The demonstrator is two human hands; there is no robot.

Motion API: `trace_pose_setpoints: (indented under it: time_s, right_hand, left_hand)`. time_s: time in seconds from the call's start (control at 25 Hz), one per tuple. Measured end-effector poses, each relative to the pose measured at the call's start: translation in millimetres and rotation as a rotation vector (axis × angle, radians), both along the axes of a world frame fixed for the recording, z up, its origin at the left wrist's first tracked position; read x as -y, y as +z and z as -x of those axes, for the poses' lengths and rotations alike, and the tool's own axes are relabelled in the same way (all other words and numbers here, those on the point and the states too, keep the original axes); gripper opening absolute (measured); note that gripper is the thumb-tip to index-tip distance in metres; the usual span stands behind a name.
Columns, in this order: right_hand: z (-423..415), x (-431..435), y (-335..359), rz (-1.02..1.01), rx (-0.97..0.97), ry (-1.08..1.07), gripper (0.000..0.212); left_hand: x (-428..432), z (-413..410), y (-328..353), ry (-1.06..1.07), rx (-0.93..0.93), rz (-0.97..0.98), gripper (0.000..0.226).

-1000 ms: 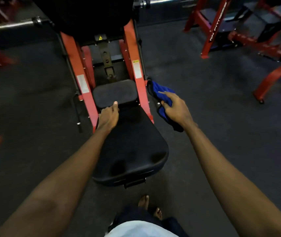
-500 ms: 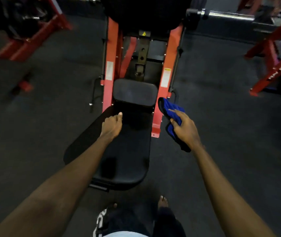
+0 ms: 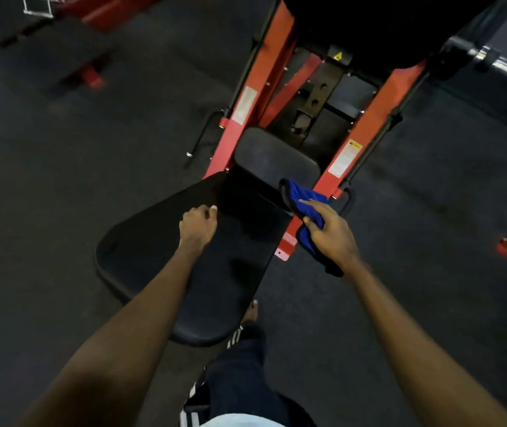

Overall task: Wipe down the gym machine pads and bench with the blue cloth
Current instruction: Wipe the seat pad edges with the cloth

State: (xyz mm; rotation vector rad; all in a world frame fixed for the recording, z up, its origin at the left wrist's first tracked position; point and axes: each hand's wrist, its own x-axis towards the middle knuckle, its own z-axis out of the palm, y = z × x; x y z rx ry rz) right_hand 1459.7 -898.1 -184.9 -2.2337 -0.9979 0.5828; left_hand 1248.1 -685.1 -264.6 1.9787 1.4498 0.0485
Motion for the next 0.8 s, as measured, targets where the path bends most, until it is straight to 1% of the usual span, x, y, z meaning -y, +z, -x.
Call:
trace_pose_setpoints:
  time_s: [0.2, 0.32, 0.4, 0.48, 0.56, 0.64, 0.72, 0.8]
  right_hand:
    - [-42, -44, -42, 0.034, -0.032, 0.056, 0.045]
    - [-63, -80, -101, 0.063, -0.043, 0.076, 0.047]
    - [-73, -100, -153, 0.077, -0.061, 0.120, 0.048]
    - [-78, -108, -205, 0.120, -0.085, 0.155, 0.048]
    - [-79, -116, -273, 0.152, -0.115, 0.220, 0.050]
    - [-75, -111, -347, 0.167, -0.104, 0.332, 0.054]
    - [-64, -105, -416, 0.178, -0.101, 0.463, 0.057]
    - [-49, -106, -468, 0.181, -0.085, 0.580, 0.059]
  left_hand:
    - [-9, -33, -43, 0.021, -0.067, 0.031, 0.029]
    - [-25, -46, -85, 0.057, -0.122, 0.047, 0.027]
    - [-34, -51, -122, 0.075, -0.169, 0.058, 0.029]
    - [-37, -54, -153, 0.048, -0.205, 0.068, 0.031]
    - [-46, -60, -200, -0.002, -0.241, 0.039, 0.034]
    - [-55, -70, -252, -0.056, -0.256, 0.043, 0.044]
    - [-71, -84, -307, -0.108, -0.284, -0.011, 0.054]
    - [-91, -98, -348, -0.147, -0.322, -0.039, 0.060]
